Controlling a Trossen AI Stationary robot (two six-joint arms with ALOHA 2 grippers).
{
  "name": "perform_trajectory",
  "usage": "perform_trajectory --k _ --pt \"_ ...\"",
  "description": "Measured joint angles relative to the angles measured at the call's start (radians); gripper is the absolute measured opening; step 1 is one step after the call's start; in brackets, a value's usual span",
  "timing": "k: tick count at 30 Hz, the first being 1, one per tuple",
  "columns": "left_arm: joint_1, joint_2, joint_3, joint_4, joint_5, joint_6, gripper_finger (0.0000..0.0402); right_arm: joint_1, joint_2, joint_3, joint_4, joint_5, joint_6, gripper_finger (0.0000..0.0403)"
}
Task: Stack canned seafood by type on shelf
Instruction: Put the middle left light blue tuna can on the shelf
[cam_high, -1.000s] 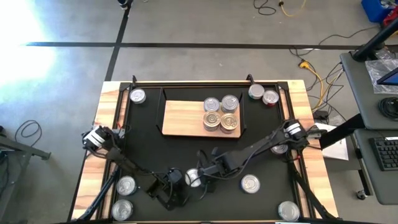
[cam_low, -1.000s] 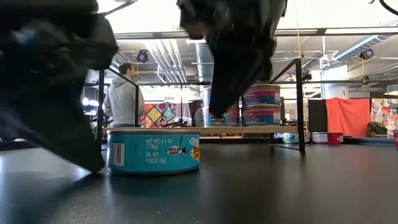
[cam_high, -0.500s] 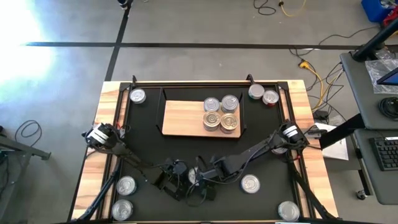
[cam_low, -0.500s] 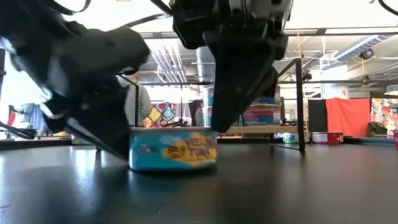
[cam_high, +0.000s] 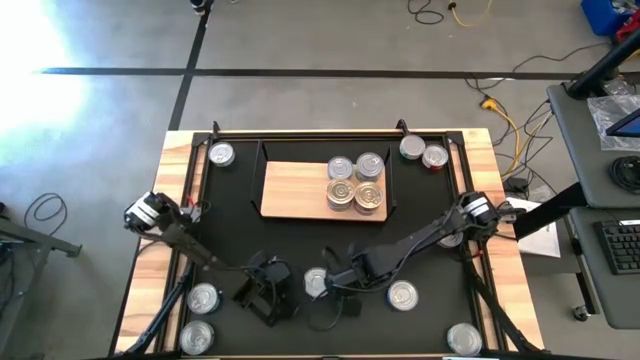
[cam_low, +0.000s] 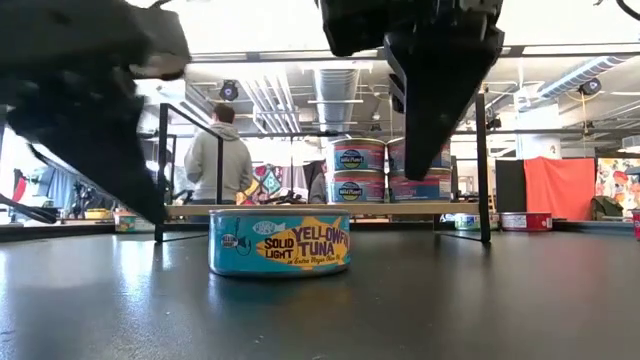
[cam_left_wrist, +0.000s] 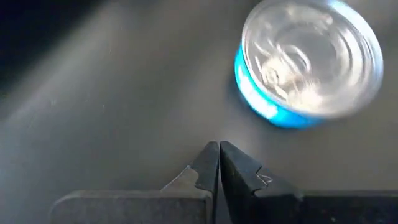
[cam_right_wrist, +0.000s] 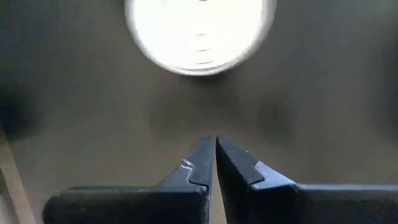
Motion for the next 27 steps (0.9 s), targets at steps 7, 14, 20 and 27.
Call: perform_trajectory --k 7,14,20,27 --pt "-0.071 0.015 0.001 0.025 0.001 -0.100 0.0000 -0.009 0.019 -0.005 0.033 0.181 0.000 0.0013" --pt "-0.094 0.086 0.001 0.180 -0.043 -0.109 0.0000 -0.015 0.071 -0.007 0.091 0.176 0.045 0.0013" --pt "-0.058 0.139 0.001 0.299 -0.071 -0.061 0.0001 -0.011 0.078 -0.007 0.130 0.125 0.070 0.0013" --pt "0.010 0.139 0.001 0.294 -0.074 -0.016 0.0048 0.005 0.076 -0.004 0.181 0.023 0.092 0.0013"
